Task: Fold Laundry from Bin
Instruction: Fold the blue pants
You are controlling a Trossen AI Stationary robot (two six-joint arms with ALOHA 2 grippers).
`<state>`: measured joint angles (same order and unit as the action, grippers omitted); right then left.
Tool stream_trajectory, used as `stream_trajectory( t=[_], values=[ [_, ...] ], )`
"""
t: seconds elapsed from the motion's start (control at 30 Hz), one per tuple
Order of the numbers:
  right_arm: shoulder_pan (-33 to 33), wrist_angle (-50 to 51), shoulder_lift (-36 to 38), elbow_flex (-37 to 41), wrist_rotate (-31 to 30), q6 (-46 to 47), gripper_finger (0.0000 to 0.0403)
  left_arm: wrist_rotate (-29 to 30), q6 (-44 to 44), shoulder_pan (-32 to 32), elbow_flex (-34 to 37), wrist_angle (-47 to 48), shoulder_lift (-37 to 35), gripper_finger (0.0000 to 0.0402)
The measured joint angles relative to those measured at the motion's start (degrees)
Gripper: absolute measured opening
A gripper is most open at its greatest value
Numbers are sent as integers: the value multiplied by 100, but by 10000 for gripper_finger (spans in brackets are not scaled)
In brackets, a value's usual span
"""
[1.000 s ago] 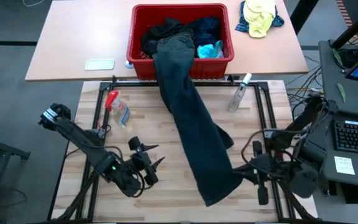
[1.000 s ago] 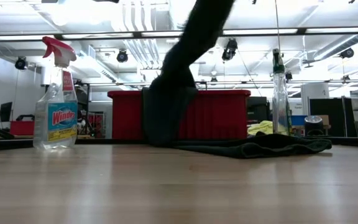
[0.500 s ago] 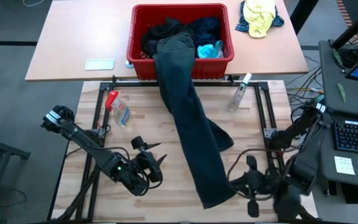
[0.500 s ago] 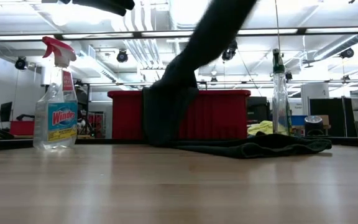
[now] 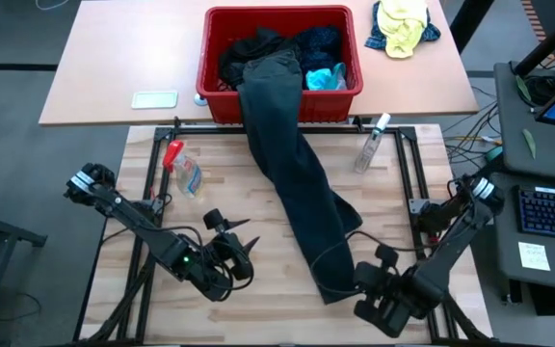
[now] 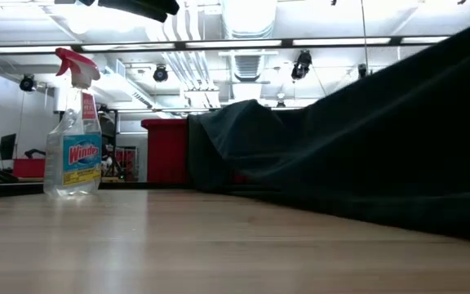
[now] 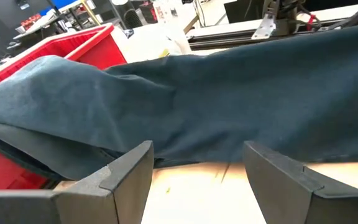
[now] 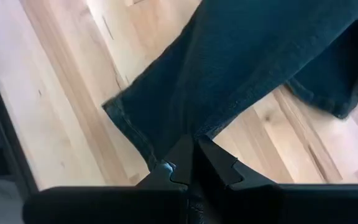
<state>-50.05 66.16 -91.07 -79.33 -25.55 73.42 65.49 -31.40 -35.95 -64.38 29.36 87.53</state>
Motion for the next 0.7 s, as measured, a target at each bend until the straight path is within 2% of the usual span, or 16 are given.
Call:
stream_trajectory(
  t=[0.2,0.37,0.5,0.6,0.7],
  values=[
    [106,-942,309,0,-649,-1303,9,2,203,186,0,-26,4,230],
    [87,-2041,1103,-121,-2154,-2817,9,2,542,290,0,-124,4,230],
    [107,-3335,1817,-248,-3059,-4773,9,0,1442,291,0,-875,4,230],
    [311,-4781,2281,-276,-3083,-6445,9,-59,2699,290,0,-1631,4,230],
    [569,-5941,2648,-279,-2679,-7661,9,-205,3941,306,0,-2192,4,230]
  ],
)
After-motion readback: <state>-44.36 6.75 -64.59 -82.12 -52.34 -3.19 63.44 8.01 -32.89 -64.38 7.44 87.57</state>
